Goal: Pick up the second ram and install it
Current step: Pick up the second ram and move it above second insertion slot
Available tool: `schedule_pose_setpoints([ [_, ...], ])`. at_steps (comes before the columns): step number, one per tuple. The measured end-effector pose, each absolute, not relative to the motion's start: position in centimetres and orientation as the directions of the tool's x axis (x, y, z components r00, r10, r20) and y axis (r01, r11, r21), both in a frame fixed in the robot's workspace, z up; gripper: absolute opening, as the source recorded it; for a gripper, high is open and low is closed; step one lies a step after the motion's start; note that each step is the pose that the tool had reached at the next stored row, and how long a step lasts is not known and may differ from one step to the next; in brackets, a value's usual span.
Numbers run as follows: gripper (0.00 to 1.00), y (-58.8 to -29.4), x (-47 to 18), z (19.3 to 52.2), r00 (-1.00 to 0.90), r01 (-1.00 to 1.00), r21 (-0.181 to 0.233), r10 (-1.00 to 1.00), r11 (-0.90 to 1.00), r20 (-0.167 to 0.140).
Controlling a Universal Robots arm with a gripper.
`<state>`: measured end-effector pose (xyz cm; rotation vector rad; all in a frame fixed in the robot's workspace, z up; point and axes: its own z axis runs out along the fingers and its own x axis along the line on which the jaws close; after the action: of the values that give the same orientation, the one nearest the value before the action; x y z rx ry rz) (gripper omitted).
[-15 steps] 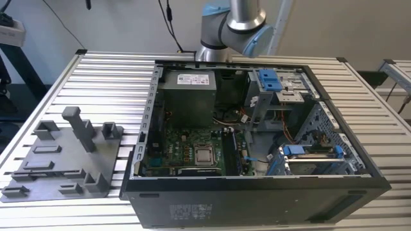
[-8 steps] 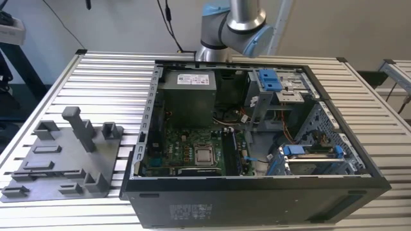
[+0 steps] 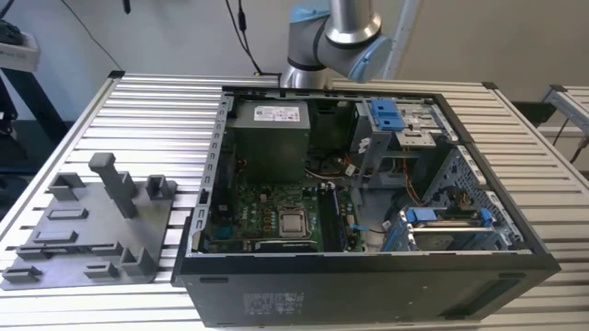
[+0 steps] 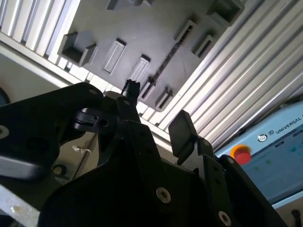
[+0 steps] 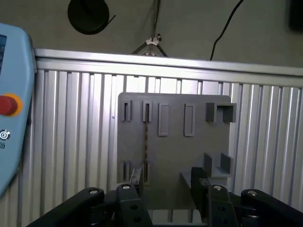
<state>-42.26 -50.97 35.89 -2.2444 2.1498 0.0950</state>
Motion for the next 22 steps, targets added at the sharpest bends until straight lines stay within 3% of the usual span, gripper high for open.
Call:
schedule_pose_setpoints([
  [22,0.54,-51.5,-41.9,33.3,0.043,-0.999,0.019,-0.997,-0.044,-0.067],
])
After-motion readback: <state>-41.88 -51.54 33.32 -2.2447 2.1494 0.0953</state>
